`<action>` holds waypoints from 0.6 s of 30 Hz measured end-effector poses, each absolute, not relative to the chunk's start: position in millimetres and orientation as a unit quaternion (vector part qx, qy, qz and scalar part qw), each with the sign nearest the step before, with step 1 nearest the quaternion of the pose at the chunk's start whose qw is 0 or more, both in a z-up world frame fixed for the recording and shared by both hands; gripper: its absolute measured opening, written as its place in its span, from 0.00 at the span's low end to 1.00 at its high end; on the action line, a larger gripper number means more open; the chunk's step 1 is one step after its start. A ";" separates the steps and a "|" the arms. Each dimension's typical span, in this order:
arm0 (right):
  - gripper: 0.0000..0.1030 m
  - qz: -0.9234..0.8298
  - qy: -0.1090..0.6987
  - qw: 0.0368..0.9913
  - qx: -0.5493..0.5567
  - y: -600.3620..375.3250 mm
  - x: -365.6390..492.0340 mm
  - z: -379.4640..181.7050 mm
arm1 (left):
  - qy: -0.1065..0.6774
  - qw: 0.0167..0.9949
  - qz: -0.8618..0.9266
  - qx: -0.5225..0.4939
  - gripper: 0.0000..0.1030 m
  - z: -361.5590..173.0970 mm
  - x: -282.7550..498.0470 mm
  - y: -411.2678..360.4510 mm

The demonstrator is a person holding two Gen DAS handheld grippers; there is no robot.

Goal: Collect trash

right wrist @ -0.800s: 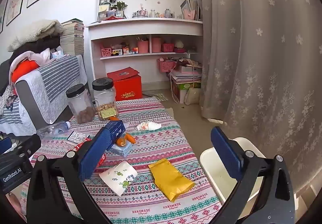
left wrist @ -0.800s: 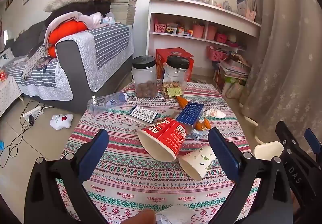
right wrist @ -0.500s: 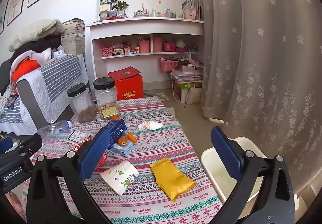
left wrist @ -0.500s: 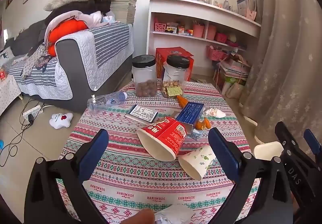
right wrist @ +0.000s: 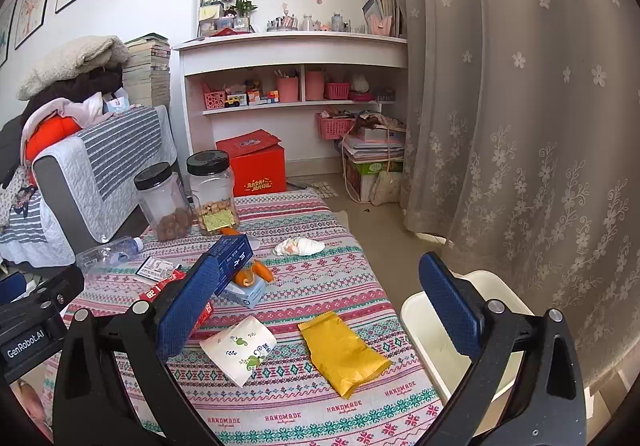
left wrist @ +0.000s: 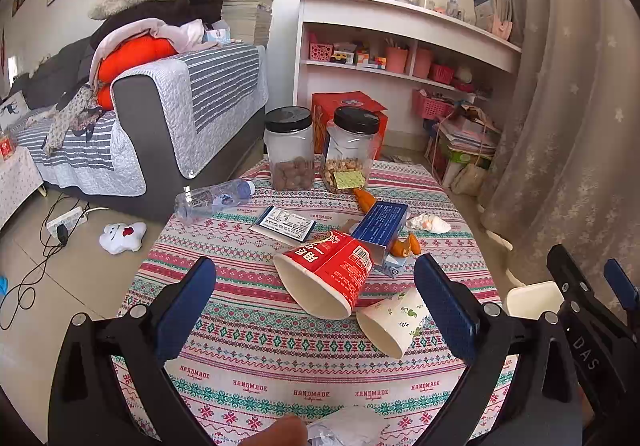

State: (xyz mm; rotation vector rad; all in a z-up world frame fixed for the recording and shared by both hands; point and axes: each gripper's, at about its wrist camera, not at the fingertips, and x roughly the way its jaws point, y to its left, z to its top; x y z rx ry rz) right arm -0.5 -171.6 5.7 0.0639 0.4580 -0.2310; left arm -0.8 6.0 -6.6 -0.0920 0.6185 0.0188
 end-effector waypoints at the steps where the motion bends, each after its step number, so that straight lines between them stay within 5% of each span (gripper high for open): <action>1: 0.93 -0.114 0.226 0.967 0.032 -171.4 -0.5 5.4 | 0.305 0.951 0.010 -0.046 0.93 -6.9 -0.2 5.7; 18: 0.93 -0.113 0.229 0.966 0.032 -172.6 0.7 6.1 | 0.311 0.949 0.013 -0.048 0.93 -9.9 2.0 9.9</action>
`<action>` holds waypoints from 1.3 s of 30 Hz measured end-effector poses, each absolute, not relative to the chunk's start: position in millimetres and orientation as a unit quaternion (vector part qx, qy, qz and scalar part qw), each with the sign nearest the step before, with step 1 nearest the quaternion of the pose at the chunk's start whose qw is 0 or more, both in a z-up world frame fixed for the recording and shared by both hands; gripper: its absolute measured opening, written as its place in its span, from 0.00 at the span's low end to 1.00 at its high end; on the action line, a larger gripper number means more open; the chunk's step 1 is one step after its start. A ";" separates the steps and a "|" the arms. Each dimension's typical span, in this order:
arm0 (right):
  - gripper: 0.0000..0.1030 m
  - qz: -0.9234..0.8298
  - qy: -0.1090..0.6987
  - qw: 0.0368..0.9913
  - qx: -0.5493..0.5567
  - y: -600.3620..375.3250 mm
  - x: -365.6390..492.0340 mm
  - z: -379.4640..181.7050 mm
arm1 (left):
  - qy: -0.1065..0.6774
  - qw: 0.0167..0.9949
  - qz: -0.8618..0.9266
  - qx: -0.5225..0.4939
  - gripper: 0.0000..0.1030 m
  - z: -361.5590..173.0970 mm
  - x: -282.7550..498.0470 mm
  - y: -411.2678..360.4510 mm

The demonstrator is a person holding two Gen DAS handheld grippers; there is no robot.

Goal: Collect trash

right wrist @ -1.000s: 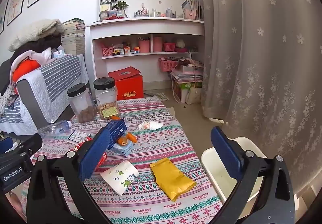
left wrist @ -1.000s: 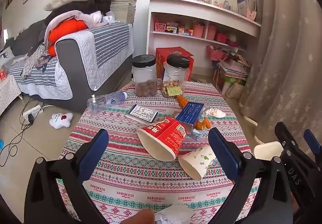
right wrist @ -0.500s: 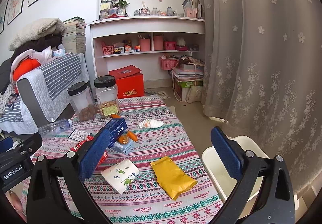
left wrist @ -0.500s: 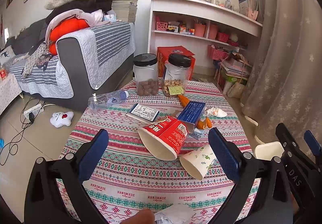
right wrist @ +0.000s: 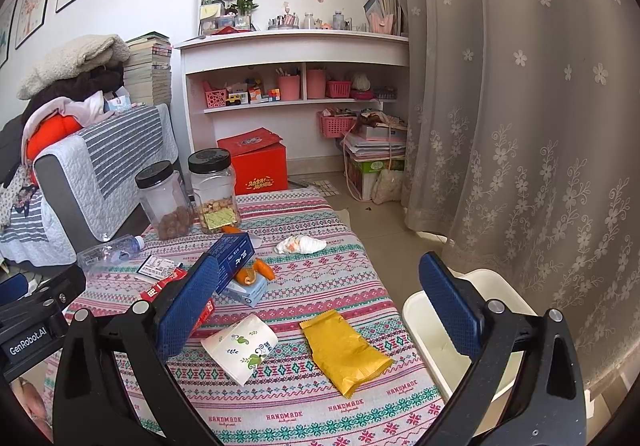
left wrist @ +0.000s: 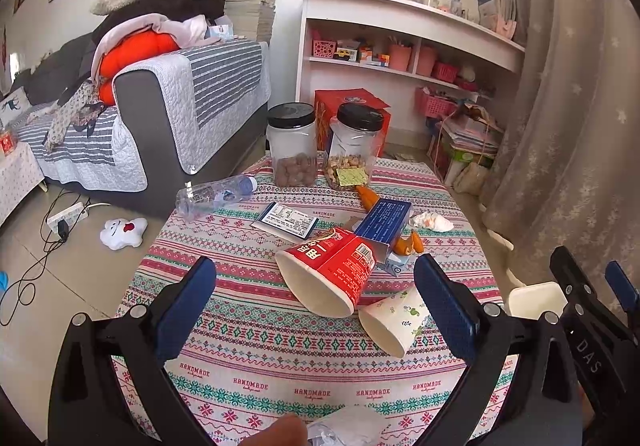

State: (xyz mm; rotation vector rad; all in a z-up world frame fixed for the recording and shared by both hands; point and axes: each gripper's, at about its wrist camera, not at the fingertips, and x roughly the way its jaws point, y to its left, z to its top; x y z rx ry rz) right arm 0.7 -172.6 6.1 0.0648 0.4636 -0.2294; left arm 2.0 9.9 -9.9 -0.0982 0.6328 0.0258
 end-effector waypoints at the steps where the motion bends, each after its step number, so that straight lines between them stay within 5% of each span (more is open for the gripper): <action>1: 0.93 -0.113 0.229 0.966 0.032 -172.8 0.8 6.1 | 0.311 0.949 0.013 -0.049 0.93 -10.1 2.1 10.3; 39: 0.93 -0.112 0.233 0.965 0.031 -168.5 2.8 4.4 | 0.318 0.947 0.016 -0.052 0.93 -16.1 2.3 17.2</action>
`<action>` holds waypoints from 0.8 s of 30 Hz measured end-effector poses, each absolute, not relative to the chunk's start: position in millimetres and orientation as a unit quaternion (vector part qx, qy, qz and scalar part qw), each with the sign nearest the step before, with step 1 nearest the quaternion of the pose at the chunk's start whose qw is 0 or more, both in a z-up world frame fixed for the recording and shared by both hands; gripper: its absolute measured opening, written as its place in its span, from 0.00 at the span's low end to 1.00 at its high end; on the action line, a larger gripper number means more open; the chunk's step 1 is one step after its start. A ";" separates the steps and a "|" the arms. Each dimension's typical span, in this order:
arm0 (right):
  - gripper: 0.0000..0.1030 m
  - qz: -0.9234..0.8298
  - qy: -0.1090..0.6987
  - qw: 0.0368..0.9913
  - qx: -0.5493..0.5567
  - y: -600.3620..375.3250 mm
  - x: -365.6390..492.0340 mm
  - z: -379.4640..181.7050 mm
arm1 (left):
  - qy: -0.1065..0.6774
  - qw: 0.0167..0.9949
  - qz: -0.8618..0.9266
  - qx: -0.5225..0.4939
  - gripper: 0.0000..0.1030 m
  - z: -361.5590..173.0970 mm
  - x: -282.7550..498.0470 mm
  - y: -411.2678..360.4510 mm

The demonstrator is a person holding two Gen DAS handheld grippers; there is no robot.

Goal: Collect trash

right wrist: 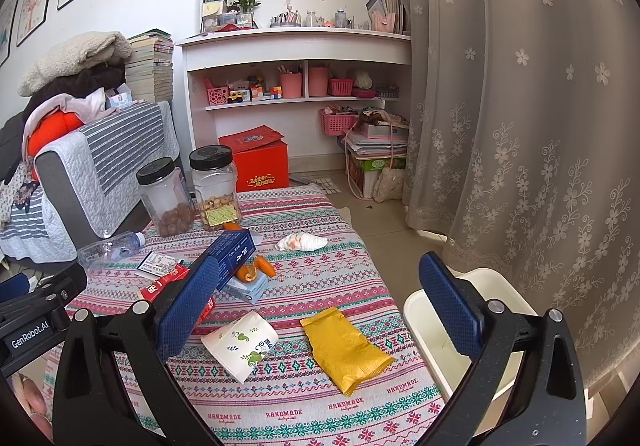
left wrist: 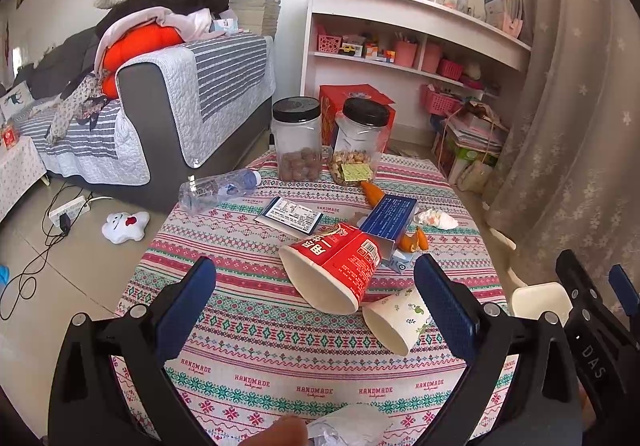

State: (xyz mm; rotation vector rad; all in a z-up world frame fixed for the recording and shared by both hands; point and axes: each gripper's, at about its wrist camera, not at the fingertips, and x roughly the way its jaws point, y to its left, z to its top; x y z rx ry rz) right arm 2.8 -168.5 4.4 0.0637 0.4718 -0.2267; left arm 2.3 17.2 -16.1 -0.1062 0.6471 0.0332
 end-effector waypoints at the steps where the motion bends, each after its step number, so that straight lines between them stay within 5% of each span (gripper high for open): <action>1: 0.93 -0.112 0.233 0.965 0.031 -168.5 2.8 4.4 | 0.319 0.946 0.017 -0.053 0.93 -17.0 3.1 18.5; 24: 0.93 -0.112 0.234 0.965 0.031 -164.5 3.5 2.1 | 0.323 0.945 0.018 -0.055 0.93 -20.7 1.7 20.6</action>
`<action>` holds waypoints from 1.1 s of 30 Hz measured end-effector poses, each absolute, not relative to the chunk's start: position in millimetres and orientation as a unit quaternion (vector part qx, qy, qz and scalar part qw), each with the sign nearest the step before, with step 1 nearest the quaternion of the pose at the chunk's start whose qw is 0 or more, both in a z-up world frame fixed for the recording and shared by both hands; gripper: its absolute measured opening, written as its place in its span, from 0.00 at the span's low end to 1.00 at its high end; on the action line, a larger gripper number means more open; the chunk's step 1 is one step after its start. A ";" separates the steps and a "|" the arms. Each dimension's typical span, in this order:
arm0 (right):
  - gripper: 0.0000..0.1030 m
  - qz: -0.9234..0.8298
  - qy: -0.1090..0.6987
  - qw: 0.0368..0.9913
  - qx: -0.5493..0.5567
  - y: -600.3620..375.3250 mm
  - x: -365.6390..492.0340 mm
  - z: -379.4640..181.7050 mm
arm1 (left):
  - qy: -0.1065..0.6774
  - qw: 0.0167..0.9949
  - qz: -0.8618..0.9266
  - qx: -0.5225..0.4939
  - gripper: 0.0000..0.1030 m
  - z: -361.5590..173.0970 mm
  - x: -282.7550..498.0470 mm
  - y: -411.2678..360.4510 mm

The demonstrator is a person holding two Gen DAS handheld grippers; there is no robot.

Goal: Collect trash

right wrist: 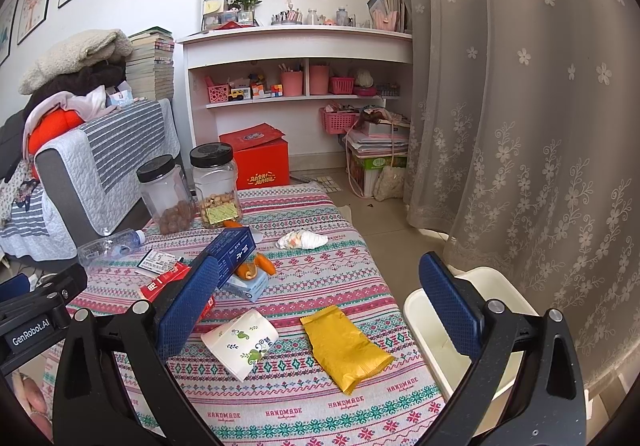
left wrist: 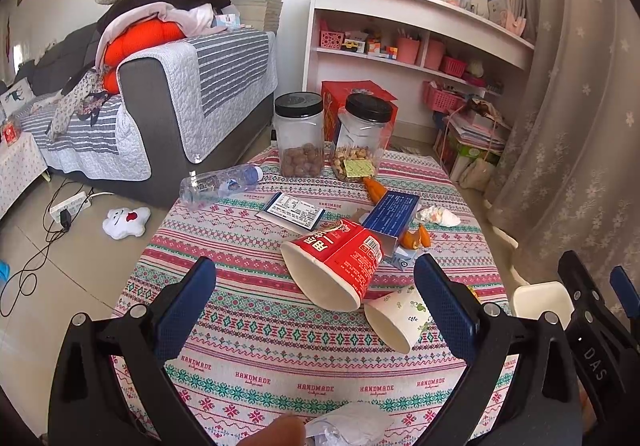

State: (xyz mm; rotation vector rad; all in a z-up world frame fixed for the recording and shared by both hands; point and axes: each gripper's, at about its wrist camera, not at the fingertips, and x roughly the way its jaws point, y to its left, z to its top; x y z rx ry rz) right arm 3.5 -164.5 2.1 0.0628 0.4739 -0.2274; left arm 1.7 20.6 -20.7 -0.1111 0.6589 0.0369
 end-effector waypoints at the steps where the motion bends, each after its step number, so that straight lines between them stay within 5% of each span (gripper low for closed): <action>1: 0.93 -0.112 0.234 0.965 0.031 -164.2 3.6 1.8 | 0.324 0.944 0.019 -0.055 0.93 -21.5 1.3 20.9; 33: 0.93 -0.111 0.241 0.964 0.032 -157.6 2.1 -11.4 | 0.336 0.940 0.023 -0.057 0.93 -26.7 3.6 21.6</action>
